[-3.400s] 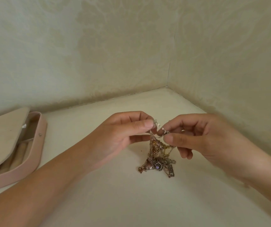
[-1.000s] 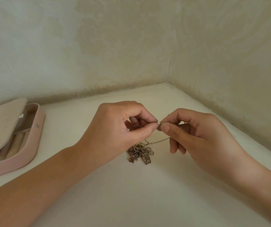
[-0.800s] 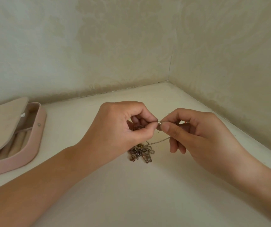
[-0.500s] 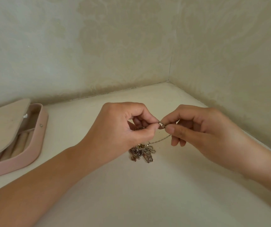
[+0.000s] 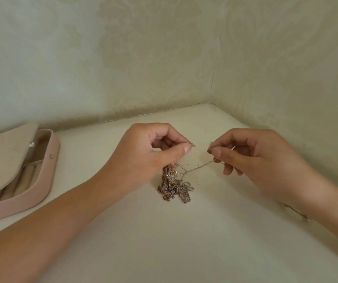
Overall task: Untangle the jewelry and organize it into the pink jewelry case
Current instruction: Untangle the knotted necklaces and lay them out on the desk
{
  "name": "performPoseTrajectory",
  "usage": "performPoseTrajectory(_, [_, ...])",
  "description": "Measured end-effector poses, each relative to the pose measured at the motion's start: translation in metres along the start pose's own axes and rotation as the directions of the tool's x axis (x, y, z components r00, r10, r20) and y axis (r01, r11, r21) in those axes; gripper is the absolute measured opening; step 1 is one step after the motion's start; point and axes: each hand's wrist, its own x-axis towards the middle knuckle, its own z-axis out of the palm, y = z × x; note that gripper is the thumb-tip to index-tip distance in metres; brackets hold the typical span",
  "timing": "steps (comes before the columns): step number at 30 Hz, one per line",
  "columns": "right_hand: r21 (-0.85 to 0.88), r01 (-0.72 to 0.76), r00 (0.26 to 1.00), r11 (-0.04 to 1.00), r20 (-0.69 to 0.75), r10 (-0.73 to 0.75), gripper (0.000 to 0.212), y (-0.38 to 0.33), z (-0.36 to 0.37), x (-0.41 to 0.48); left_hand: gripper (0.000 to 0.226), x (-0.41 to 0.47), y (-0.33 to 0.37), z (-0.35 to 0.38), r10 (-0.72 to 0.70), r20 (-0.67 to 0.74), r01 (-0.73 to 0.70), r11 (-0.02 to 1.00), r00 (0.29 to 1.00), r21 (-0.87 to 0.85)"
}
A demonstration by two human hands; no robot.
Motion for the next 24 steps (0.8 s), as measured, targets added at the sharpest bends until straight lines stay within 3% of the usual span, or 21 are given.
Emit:
performPoseTrajectory(8, [-0.180,-0.003,1.000,0.984,-0.025,-0.001,0.008,0.002,0.008,-0.002,0.003,0.006,-0.007,-0.002,-0.138,-0.028,0.137,0.990,0.990,-0.038])
performPoseTrajectory(15, [-0.236,-0.003,0.998,0.972,0.055,0.017,0.014,-0.004,0.033,0.004,0.002,0.005,-0.001,0.000,-0.133,0.024,0.135,0.978,0.991,-0.159])
performPoseTrajectory(19, [-0.127,-0.061,0.993,0.990,0.092,0.073,0.003,-0.007,0.036,0.008,0.002,0.004,-0.001,0.000,-0.128,0.046,0.134,0.973,0.991,-0.188])
performPoseTrajectory(24, [0.040,-0.166,0.971,0.985,0.179,0.156,0.011,-0.017,0.030,0.013,0.004,0.004,-0.002,0.000,-0.130,0.052,0.139,0.963,0.990,-0.229])
